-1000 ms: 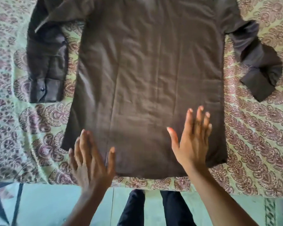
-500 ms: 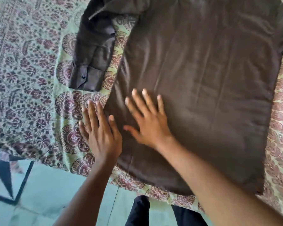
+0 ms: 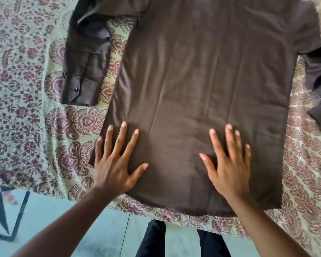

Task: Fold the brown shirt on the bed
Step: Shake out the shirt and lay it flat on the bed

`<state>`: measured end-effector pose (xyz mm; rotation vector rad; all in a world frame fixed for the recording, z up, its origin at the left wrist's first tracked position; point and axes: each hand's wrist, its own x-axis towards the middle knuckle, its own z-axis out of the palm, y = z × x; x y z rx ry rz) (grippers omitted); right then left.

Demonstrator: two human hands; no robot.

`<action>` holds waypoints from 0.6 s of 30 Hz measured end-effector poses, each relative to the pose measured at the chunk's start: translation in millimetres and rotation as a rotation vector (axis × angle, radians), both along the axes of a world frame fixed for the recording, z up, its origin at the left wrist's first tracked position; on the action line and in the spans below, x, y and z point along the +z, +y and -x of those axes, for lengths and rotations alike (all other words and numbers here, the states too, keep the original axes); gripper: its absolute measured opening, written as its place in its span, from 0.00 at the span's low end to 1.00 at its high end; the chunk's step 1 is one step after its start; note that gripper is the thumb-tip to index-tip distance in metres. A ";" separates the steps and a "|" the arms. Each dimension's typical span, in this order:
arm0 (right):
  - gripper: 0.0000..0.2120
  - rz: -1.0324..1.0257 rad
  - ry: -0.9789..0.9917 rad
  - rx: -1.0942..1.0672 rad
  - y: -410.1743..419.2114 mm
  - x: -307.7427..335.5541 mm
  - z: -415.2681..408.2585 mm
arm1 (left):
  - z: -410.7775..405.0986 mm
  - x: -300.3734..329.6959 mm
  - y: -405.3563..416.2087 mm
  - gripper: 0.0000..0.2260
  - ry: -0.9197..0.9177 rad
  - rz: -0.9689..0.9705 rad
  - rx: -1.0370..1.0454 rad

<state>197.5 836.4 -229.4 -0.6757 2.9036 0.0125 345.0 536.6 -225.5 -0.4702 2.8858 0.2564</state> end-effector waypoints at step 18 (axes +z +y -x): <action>0.34 0.047 0.044 -0.162 63.0 -1.6 15.5 | 80.0 -2.5 137.0 0.43 0.026 -0.057 -0.479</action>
